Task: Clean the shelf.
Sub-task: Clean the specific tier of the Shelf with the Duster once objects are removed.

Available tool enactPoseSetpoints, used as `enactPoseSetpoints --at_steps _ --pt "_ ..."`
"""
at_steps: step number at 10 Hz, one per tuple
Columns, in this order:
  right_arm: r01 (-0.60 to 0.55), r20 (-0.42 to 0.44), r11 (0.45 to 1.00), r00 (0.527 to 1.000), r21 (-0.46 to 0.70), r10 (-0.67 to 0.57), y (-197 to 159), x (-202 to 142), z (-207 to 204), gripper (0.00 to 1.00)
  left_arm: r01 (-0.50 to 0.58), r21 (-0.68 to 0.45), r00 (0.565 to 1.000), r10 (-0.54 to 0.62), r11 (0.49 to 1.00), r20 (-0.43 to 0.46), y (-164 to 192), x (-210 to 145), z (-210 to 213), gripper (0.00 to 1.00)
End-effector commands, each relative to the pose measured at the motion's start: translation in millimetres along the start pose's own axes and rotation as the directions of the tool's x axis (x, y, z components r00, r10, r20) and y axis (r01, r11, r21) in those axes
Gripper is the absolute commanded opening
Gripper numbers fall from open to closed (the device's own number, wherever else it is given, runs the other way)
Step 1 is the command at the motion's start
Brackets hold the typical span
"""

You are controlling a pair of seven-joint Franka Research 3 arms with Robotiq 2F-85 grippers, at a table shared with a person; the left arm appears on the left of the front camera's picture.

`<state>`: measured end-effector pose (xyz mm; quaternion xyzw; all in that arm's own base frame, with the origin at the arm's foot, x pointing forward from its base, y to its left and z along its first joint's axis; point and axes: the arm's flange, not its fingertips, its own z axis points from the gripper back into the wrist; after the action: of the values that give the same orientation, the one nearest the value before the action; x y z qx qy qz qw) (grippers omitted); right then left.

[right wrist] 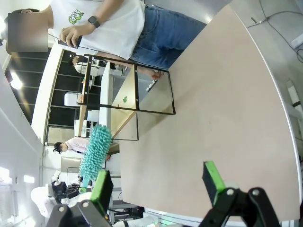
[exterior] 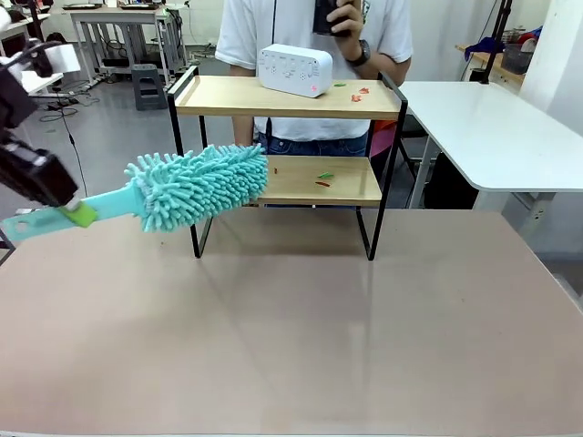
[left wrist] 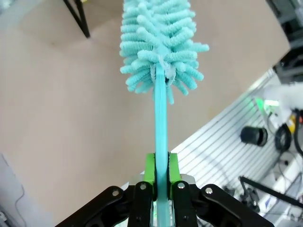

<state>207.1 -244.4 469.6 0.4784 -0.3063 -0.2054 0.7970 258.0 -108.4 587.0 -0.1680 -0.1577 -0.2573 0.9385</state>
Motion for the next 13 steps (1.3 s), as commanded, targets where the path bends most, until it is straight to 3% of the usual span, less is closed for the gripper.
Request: enactPoseSetpoints --at_steps 1,7,13 --pt "-0.026 0.014 0.999 1.000 0.019 0.025 1 3 -1 1.00 -0.128 0.032 0.988 0.125 0.991 0.088 -7 18 -16 0.13" --pt "-0.026 0.014 0.999 1.000 0.019 0.025 1 3 -1 1.00 -0.295 0.185 0.946 0.260 0.938 0.192 -14 74 -73 0.13" --pt "-0.026 0.014 0.999 1.000 0.019 0.025 1 3 -1 1.00 -0.237 0.137 0.965 0.216 0.962 0.152 -39 93 -121 0.13"
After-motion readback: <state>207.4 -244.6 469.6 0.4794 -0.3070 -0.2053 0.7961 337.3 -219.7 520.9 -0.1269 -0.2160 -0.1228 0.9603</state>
